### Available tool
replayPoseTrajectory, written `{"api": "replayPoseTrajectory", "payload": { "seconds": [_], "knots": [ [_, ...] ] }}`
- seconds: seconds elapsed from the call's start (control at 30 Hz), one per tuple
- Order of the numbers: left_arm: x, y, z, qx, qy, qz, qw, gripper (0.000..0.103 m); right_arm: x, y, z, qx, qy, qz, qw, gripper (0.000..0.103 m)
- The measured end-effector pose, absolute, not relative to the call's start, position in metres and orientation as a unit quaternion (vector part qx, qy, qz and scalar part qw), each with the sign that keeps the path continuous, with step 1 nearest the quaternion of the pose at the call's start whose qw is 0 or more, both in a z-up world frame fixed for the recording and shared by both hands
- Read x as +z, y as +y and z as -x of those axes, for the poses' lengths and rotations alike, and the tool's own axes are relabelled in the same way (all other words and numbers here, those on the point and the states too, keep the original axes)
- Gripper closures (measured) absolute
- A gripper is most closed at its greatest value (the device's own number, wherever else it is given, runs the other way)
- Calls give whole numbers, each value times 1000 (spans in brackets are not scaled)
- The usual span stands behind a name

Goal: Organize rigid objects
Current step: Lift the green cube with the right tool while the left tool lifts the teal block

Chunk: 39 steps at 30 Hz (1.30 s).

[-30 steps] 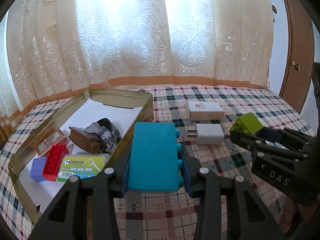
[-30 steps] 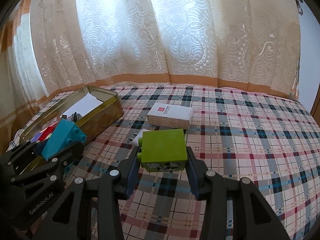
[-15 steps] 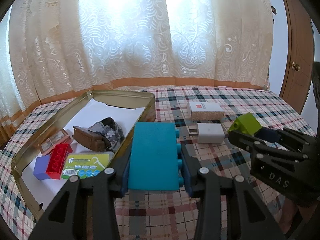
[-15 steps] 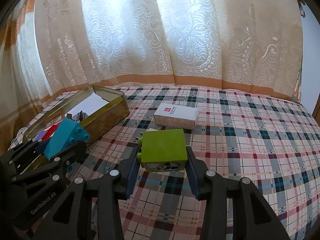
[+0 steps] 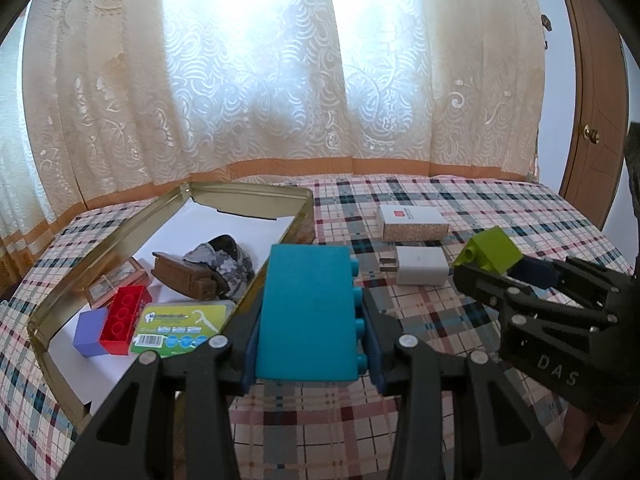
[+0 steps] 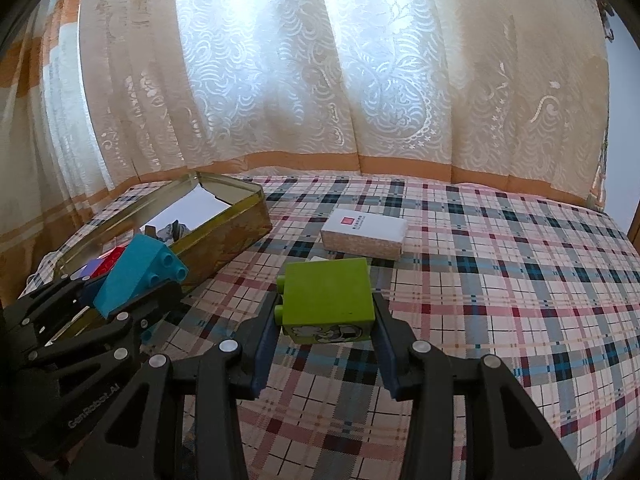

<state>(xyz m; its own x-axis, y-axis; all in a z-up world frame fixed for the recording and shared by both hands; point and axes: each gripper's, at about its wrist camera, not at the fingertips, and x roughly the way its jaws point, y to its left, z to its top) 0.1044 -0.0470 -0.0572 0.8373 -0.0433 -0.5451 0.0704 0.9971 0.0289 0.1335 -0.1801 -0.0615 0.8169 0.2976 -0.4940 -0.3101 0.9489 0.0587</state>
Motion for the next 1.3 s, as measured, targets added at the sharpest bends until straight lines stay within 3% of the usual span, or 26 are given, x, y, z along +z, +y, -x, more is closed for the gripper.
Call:
{"api": "replayPoseTrajectory", "payload": {
  "seconds": [1.3],
  "knots": [
    [-55,-35,-85,-25,269,-4,963,61,-59,-170,-121,185,234,22,954,57]
  ]
}}
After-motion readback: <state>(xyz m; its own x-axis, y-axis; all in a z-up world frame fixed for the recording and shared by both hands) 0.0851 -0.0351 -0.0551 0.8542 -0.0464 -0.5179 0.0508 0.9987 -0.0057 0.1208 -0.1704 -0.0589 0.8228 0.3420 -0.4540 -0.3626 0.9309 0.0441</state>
